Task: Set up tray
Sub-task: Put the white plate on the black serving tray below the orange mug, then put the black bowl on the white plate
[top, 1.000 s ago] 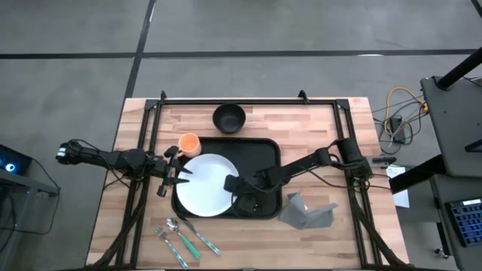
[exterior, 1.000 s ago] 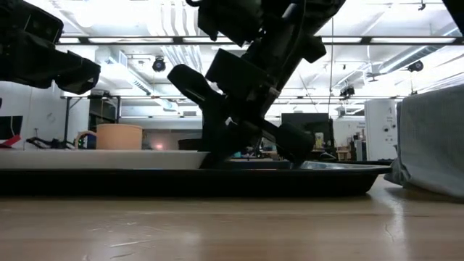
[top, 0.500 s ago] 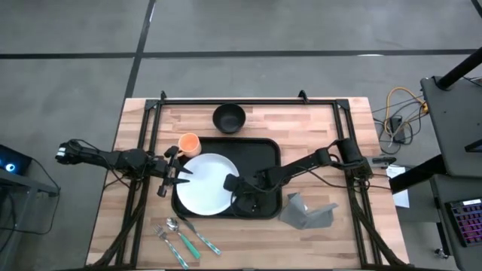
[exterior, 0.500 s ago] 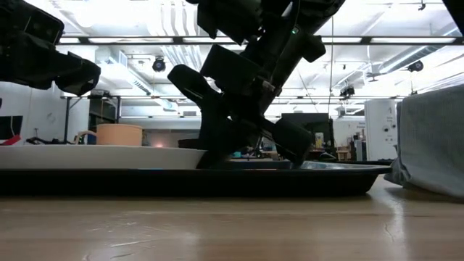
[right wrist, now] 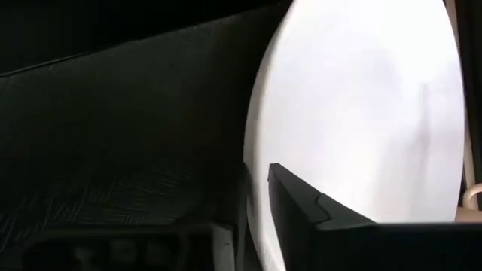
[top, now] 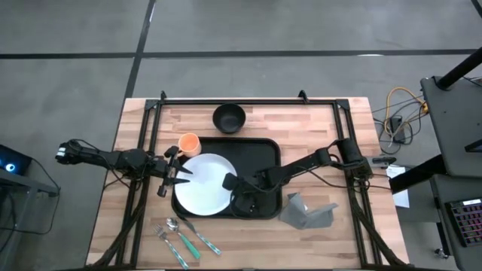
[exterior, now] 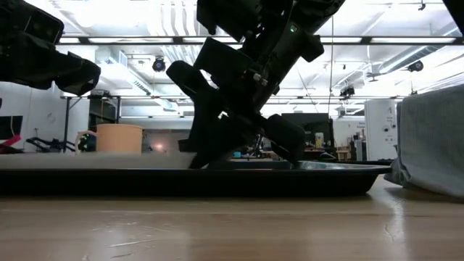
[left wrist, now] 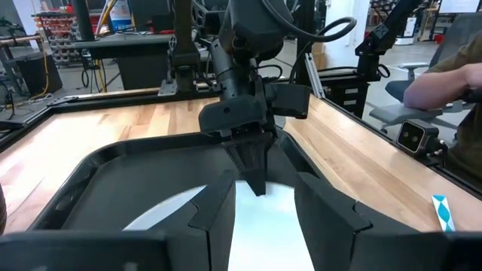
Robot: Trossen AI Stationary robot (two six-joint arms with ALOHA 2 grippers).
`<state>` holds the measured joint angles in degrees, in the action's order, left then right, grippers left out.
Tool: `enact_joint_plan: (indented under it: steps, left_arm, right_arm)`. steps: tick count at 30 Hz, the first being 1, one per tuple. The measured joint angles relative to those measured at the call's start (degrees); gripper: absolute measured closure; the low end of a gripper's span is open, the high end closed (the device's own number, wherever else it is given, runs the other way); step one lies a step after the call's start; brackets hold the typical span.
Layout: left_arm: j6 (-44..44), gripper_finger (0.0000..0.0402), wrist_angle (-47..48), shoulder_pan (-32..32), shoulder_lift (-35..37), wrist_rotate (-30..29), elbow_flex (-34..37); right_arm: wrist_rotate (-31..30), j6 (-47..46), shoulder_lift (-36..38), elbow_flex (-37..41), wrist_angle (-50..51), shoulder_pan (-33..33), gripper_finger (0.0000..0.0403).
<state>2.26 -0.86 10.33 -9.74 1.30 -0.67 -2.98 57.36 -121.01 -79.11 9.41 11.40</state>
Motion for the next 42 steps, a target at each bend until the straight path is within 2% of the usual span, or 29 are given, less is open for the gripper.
enact_joint_plan:
  steps: [8, 21, 33, 40, 42]
  left_arm:
    - [0.0, 0.0283, 0.0, 0.0, 0.0, 0.0, 0.0]
    - [0.0, 0.0283, 0.0, 0.0, 0.0, 0.0, 0.0]
    - [0.0, 0.0283, 0.0, 0.0, 0.0, 0.0, 0.0]
    - [0.0, 0.0283, 0.0, 0.0, 0.0, 0.0, 0.0]
    - [0.0, 0.0283, 0.0, 0.0, 0.0, 0.0, 0.0]
  right_arm:
    - [0.0, -0.4, 0.1, 0.0, 0.2, 0.1, 0.0310]
    - [-2.2, -7.6, 3.2, 0.0, 5.7, 0.0, 0.0270]
    - [-11.7, -7.9, 6.3, 0.0, 8.6, 0.0, 0.0276]
    - [-12.6, -5.6, 6.3, -0.3, 6.7, 0.0, 0.0280]
    - [-15.4, -4.5, 6.3, -1.3, 6.5, 0.0, 0.0278]
